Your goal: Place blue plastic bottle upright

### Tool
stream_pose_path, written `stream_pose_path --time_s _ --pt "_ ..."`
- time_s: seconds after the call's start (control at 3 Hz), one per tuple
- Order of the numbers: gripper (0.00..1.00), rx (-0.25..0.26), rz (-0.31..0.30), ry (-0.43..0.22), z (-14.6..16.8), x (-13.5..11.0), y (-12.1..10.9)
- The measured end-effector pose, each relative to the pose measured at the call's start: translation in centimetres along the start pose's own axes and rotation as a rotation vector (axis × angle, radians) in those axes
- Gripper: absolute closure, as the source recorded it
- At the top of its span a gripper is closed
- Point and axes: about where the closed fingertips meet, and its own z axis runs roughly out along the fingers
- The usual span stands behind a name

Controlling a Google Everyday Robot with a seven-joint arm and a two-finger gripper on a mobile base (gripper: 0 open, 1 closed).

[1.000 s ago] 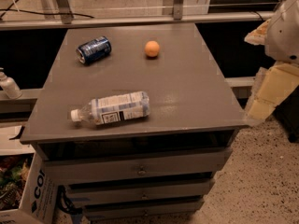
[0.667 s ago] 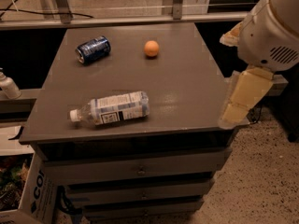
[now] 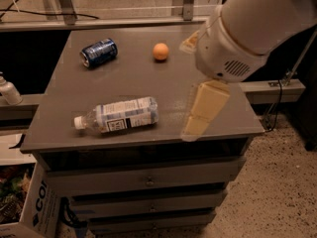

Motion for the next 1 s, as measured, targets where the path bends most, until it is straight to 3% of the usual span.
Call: stream_pose_path --time_s 0.33,0.67,1.0 --pt "0.0 0.04 0.037 -0.007 -1.8 1.9 -0.5" --pt "0.0 0.04 0.049 -0.008 -1.1 2.5 -0.9" --pt "0.0 0.012 -0.006 -0.041 5.1 -1.3 -3.0"
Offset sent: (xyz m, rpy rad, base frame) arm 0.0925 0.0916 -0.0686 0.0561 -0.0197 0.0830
